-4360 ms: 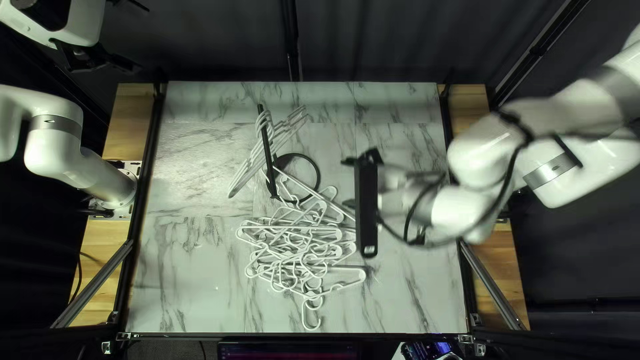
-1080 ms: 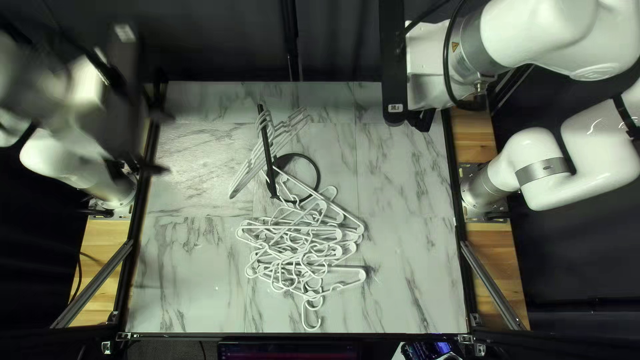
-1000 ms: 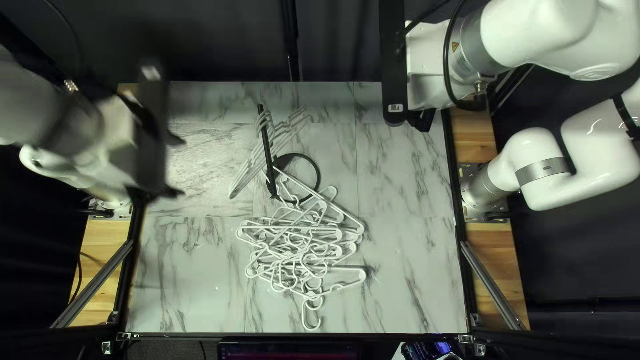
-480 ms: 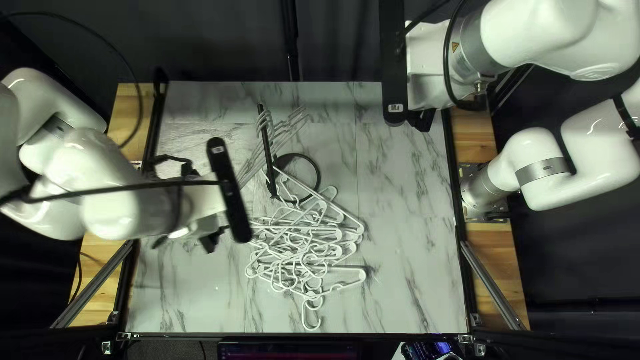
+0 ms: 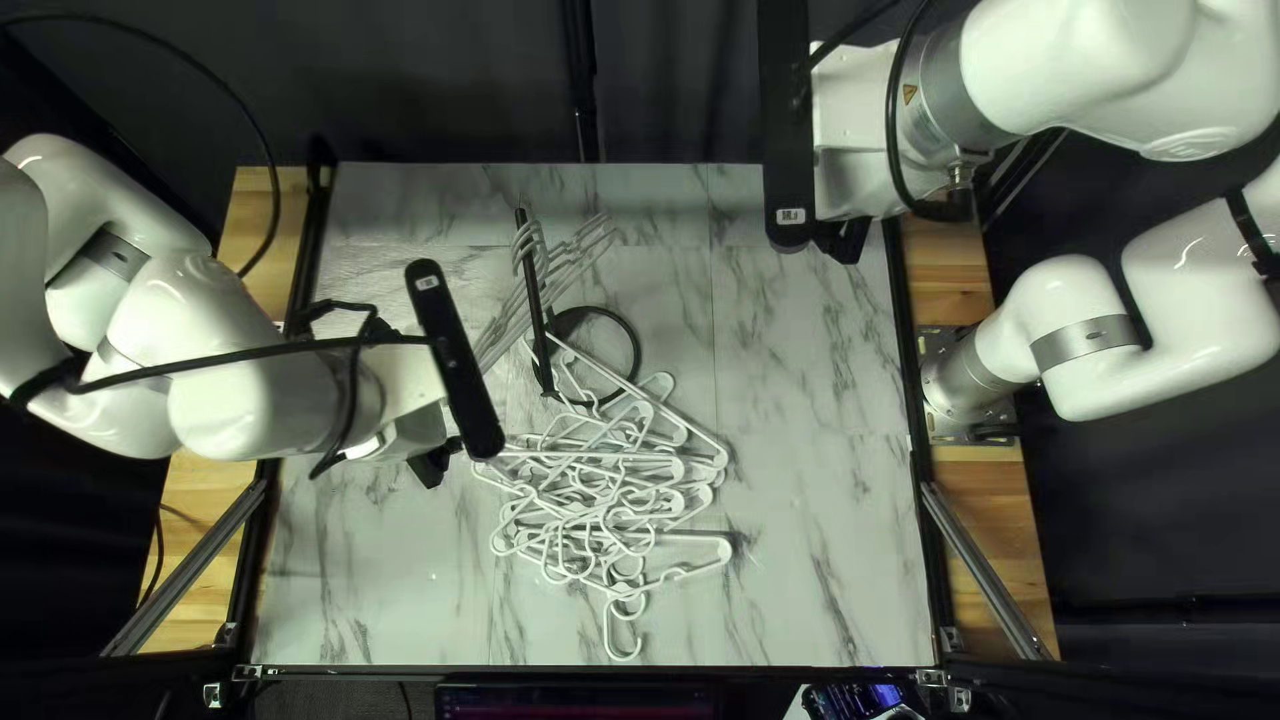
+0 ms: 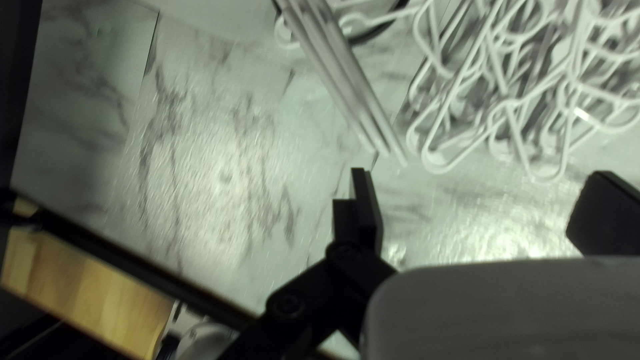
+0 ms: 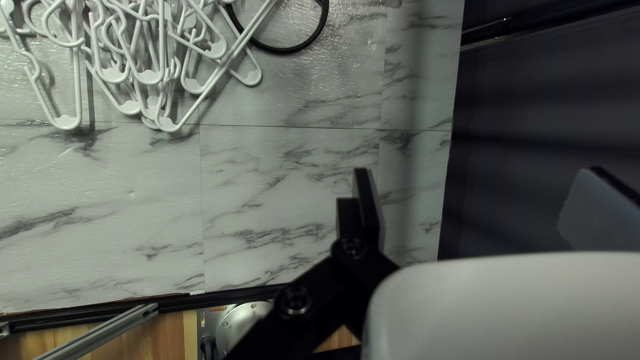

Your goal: Remove hangers from rack and place onto table

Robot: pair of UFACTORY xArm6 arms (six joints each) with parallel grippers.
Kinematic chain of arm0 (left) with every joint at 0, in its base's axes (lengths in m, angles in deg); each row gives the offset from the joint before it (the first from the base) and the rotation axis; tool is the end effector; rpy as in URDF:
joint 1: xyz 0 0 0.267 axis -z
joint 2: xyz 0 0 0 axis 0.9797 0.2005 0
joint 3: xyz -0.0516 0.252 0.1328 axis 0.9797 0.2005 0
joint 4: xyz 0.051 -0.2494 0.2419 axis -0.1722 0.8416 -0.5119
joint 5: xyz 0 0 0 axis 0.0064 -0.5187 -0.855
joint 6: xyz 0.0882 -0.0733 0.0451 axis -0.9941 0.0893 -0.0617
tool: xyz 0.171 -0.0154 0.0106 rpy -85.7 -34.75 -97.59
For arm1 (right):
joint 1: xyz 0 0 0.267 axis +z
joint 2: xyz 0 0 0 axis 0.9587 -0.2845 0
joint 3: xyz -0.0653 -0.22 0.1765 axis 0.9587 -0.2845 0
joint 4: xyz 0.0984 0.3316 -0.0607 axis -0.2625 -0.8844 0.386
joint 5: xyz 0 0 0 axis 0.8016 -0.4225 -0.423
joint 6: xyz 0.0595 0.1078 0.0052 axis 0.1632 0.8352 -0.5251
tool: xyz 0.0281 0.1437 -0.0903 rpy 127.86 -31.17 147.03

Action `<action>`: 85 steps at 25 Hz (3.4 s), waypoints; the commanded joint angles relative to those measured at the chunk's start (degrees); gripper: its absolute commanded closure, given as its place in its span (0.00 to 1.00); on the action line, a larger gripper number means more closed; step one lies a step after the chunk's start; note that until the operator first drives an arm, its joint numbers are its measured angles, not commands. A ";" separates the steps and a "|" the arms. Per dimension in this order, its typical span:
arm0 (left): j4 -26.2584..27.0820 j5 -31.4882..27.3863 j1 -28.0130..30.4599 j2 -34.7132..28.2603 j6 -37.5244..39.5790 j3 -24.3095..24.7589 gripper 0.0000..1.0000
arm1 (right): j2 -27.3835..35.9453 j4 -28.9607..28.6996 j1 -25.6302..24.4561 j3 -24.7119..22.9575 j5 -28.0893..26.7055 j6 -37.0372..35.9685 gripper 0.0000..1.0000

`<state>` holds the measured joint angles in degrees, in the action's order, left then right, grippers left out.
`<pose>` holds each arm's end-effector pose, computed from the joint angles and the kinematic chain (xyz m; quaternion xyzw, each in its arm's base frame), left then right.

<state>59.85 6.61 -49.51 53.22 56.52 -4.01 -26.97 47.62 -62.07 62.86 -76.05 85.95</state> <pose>0.3976 -0.1160 0.2741 -0.9603 -0.1919 -0.1660 0.1157 0.3501 -0.0228 0.4627 0.9723 0.0517 0.1666 0.1554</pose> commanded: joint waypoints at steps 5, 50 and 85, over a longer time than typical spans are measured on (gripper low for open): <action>-8.16 5.75 2.27 -0.74 6.60 4.83 0.00 | 0.00 0.00 0.00 0.00 0.00 0.00 0.00; -11.47 18.15 -1.99 -0.43 16.23 10.98 0.00 | 0.00 0.00 0.00 0.00 0.00 0.00 0.00; -14.01 16.55 -0.56 0.59 20.31 9.69 0.00 | 0.00 0.00 0.00 0.00 0.00 0.00 0.00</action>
<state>45.94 23.13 -49.99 53.68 76.62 5.73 -26.97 47.62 -62.07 62.86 -76.05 85.95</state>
